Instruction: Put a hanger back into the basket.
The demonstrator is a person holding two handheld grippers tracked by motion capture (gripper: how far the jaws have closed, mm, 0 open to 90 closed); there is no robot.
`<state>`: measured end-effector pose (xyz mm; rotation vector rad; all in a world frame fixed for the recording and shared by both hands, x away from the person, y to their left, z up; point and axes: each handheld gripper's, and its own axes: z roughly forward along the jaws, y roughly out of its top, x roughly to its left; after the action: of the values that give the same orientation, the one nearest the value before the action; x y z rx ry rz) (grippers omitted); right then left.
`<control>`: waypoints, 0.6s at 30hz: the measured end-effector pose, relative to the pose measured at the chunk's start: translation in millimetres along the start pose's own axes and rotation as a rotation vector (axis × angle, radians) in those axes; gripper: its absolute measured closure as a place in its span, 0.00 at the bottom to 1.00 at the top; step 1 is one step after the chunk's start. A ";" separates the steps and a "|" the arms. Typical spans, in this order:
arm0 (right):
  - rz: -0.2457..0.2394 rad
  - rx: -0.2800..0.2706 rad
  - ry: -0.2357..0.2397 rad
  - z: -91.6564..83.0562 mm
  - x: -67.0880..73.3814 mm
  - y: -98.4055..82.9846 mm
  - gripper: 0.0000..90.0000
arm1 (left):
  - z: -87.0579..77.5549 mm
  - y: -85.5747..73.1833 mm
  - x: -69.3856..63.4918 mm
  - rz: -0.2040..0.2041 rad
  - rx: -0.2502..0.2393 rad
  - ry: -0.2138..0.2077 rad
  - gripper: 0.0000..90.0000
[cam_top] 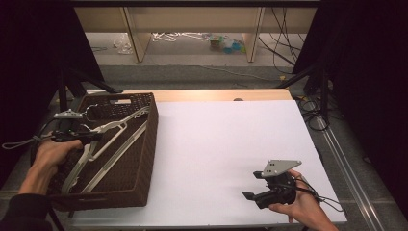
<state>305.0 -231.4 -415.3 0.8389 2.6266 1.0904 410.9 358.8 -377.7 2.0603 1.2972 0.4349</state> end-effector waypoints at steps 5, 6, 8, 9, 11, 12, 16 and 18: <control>-0.004 0.003 0.002 1.0 -0.1 -0.3 0.27 | 5.8 -4.8 5.9 -0.044 -0.015 0.096 0.89; -0.002 0.002 0.002 0.9 -0.3 -0.4 0.27 | 7.1 -5.6 6.4 -0.052 -0.016 0.113 0.88; -0.001 0.003 0.001 0.9 -0.7 -0.6 0.27 | 9.1 -6.9 7.9 -0.055 -0.012 0.129 0.87; -0.002 0.003 0.002 0.9 -0.8 -0.7 0.27 | 10.3 -7.7 8.2 -0.063 -0.008 0.147 0.86; -0.002 0.003 0.002 1.0 -0.7 -0.8 0.27 | 14.1 -10.5 9.4 -0.074 -0.042 0.157 0.86; 0.000 0.003 0.004 0.7 -0.4 -0.6 0.27 | 12.4 -10.0 10.1 -0.072 -0.009 0.168 0.85; -0.003 0.004 0.002 1.0 -0.6 -0.8 0.27 | 14.9 -11.9 11.2 -0.082 -0.007 0.193 0.84; -0.005 0.004 0.003 1.2 -0.7 -1.0 0.27 | 16.2 -13.0 11.4 -0.086 -0.002 0.203 0.84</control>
<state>305.6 -231.7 -416.8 0.8316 2.6327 1.0855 416.9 367.0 -399.0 1.9908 1.4969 0.6186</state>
